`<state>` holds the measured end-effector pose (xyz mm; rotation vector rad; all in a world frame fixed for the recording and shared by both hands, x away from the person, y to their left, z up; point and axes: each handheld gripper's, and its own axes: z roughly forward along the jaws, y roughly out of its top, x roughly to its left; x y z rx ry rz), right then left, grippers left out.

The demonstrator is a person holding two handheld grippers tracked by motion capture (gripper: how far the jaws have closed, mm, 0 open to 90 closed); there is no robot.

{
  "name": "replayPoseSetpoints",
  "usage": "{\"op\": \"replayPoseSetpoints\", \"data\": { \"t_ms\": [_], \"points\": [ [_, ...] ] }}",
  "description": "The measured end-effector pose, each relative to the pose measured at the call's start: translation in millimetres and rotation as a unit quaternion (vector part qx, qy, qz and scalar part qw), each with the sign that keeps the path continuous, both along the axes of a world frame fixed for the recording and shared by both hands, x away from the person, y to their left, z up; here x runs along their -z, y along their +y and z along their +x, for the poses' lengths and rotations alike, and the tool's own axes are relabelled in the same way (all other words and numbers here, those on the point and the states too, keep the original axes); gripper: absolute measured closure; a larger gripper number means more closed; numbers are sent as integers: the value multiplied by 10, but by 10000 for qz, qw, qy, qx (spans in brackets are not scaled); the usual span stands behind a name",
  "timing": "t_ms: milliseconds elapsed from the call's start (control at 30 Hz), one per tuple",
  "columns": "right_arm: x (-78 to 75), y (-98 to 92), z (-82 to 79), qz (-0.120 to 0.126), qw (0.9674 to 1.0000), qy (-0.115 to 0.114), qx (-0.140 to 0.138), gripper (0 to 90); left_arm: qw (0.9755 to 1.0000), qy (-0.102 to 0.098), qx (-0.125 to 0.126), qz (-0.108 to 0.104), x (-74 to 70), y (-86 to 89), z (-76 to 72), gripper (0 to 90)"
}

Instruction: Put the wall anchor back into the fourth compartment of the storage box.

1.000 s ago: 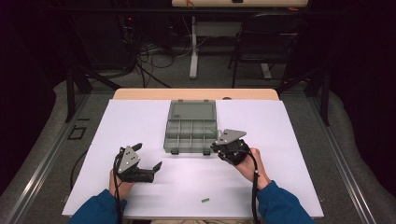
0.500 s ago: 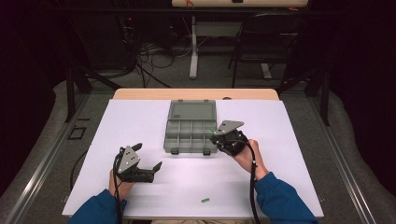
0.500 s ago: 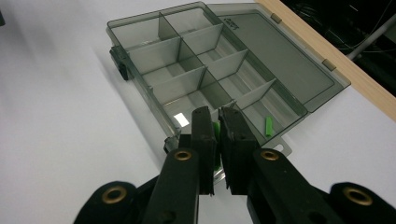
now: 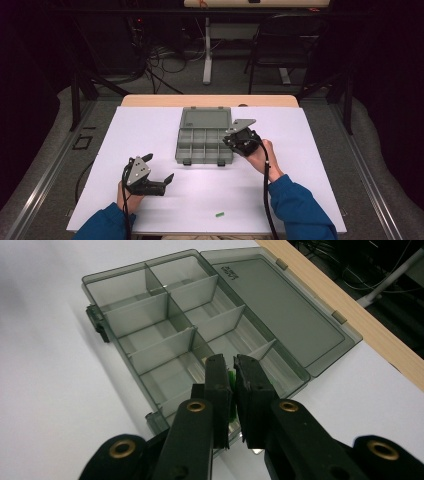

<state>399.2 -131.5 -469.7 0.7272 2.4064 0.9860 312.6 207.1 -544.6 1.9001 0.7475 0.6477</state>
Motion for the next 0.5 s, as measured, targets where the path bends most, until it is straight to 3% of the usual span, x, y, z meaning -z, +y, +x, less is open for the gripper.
{"op": "replayPoseSetpoints", "data": {
  "t_ms": [500],
  "points": [
    [-32, 142, 326, -124, 9997, 145, 172, 845, 10000, -14, -31, -26, -8, 8, -4, 1]
  ]
}}
